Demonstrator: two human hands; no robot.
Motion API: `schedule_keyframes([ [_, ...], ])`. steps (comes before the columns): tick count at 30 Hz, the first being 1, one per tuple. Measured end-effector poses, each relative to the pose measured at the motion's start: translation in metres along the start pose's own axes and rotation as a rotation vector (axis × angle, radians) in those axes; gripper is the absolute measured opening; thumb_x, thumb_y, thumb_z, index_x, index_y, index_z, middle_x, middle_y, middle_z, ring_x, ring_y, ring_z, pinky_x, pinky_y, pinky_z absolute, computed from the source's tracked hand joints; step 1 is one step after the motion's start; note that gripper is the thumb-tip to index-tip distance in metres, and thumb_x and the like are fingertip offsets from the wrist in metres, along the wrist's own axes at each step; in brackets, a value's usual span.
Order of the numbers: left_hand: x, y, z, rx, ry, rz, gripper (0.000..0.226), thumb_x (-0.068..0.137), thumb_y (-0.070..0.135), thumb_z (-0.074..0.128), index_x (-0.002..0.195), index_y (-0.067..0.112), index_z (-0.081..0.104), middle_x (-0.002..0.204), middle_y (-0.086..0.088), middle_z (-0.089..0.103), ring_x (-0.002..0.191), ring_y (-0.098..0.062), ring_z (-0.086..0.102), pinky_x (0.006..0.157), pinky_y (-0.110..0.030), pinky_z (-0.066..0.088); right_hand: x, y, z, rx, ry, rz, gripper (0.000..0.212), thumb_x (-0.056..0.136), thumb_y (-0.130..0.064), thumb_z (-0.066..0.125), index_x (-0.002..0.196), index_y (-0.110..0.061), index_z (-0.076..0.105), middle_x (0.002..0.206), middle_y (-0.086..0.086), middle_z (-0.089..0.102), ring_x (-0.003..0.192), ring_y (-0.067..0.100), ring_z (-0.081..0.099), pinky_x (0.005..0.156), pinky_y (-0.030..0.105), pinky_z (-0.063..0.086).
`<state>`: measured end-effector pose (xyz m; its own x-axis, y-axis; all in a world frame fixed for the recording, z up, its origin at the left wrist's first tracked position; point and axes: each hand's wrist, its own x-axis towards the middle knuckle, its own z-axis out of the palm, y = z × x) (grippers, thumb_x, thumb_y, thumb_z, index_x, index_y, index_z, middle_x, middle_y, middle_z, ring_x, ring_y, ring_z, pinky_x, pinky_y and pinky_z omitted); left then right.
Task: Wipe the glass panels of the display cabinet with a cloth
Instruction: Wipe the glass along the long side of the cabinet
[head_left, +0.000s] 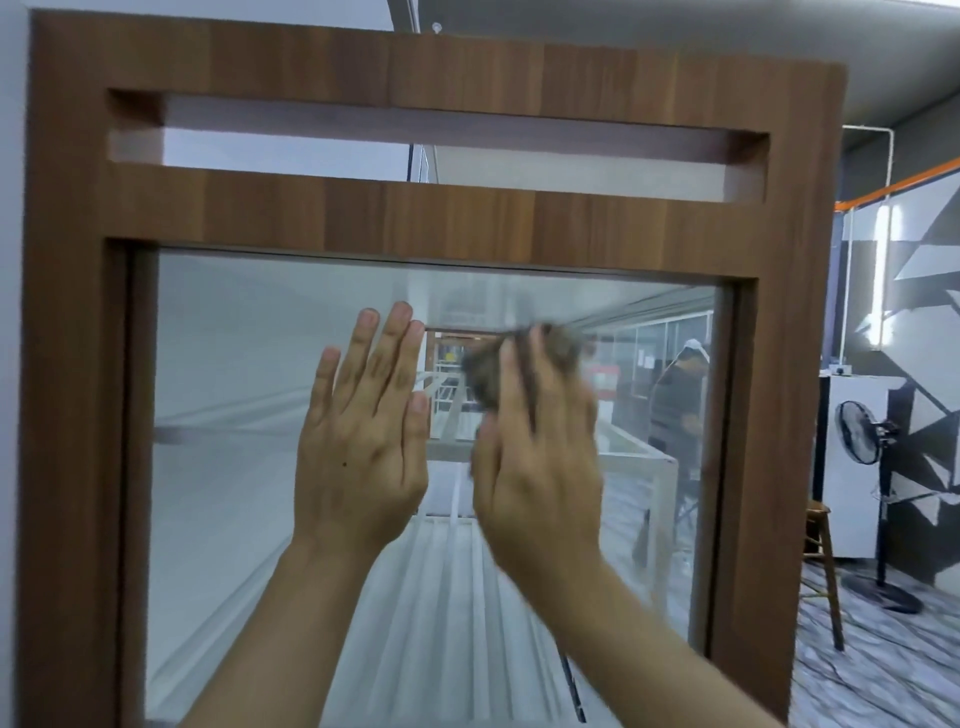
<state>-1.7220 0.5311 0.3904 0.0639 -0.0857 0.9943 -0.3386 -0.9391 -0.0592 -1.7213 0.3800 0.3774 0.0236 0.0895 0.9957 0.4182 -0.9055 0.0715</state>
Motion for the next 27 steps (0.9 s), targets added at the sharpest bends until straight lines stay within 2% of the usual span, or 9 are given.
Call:
schedule_keyframes([
  [3,0.0,0.001,0.0,0.001,-0.009,0.0,0.055,0.105,0.022,0.027,0.159,0.009,0.023,0.168,-0.001,0.017,0.156,-0.019,0.01,0.127,-0.044,0.009,-0.063,0.02,-0.014,-0.046,-0.099,-0.182,0.051,0.105,-0.023,0.031,0.153,-0.005,0.032,0.163,0.015,0.024,0.15,0.034,0.026,0.112,0.057,0.036],
  [6,-0.001,0.004,0.002,0.011,-0.015,-0.01,0.056,0.106,0.022,0.025,0.16,0.01,0.02,0.169,-0.001,0.014,0.157,-0.019,0.008,0.127,-0.046,0.009,-0.027,0.04,-0.02,-0.001,0.032,0.083,0.05,0.105,-0.022,0.033,0.15,0.001,0.037,0.156,0.019,0.033,0.143,0.038,0.032,0.103,0.062,0.047],
  [9,-0.001,0.003,0.001,0.016,-0.017,-0.015,0.056,0.106,0.022,0.025,0.16,0.01,0.02,0.169,0.0,0.014,0.157,-0.019,0.008,0.127,-0.046,0.008,0.039,0.018,-0.009,0.027,0.16,0.262,0.049,0.105,-0.02,0.035,0.148,0.002,0.041,0.153,0.023,0.038,0.144,0.041,0.033,0.11,0.062,0.039],
  [12,0.001,0.002,-0.001,-0.015,-0.018,-0.001,0.054,0.106,0.022,0.025,0.159,0.009,0.023,0.168,-0.001,0.017,0.156,-0.019,0.01,0.127,-0.044,0.008,0.022,-0.017,0.005,0.039,0.054,0.052,0.05,0.103,-0.018,0.038,0.15,-0.001,0.04,0.158,0.019,0.036,0.149,0.036,0.027,0.118,0.056,0.03],
  [14,0.0,-0.002,-0.004,-0.03,-0.021,0.035,0.054,0.106,0.021,0.026,0.158,0.008,0.024,0.168,-0.002,0.019,0.156,-0.019,0.012,0.127,-0.042,0.009,-0.018,-0.014,0.003,0.016,-0.022,-0.074,0.051,0.102,-0.016,0.041,0.151,-0.001,0.039,0.159,0.018,0.035,0.149,0.035,0.028,0.115,0.056,0.034],
  [17,-0.009,-0.033,-0.02,0.034,0.017,-0.026,0.056,0.105,0.02,0.027,0.159,0.005,0.022,0.167,-0.007,0.019,0.156,-0.023,0.013,0.127,-0.044,0.009,-0.033,0.012,-0.008,0.009,0.005,-0.012,0.053,0.1,-0.016,0.044,0.15,-0.001,0.038,0.157,0.017,0.033,0.145,0.036,0.032,0.106,0.061,0.042],
  [21,-0.019,-0.076,-0.033,0.088,-0.022,-0.046,0.057,0.105,0.021,0.026,0.159,0.007,0.019,0.169,-0.006,0.016,0.157,-0.023,0.01,0.127,-0.05,0.01,0.039,-0.005,0.003,0.017,0.151,0.192,0.047,0.102,-0.013,0.046,0.146,0.003,0.045,0.15,0.023,0.042,0.141,0.041,0.036,0.108,0.059,0.04],
  [24,-0.02,-0.08,-0.03,0.053,-0.027,-0.046,0.057,0.104,0.021,0.027,0.16,0.01,0.019,0.169,-0.004,0.015,0.157,-0.022,0.009,0.127,-0.047,0.007,0.046,-0.041,0.018,0.068,0.11,0.091,0.05,0.099,-0.013,0.048,0.147,0.001,0.043,0.15,0.023,0.042,0.142,0.041,0.036,0.113,0.058,0.036],
  [27,-0.021,-0.081,-0.031,0.035,-0.038,-0.037,0.057,0.105,0.023,0.026,0.16,0.01,0.019,0.169,-0.002,0.015,0.157,-0.02,0.008,0.128,-0.044,0.005,-0.017,-0.049,0.019,0.025,-0.023,-0.088,0.053,0.097,-0.013,0.05,0.148,-0.001,0.043,0.154,0.02,0.04,0.145,0.037,0.034,0.118,0.052,0.03],
])
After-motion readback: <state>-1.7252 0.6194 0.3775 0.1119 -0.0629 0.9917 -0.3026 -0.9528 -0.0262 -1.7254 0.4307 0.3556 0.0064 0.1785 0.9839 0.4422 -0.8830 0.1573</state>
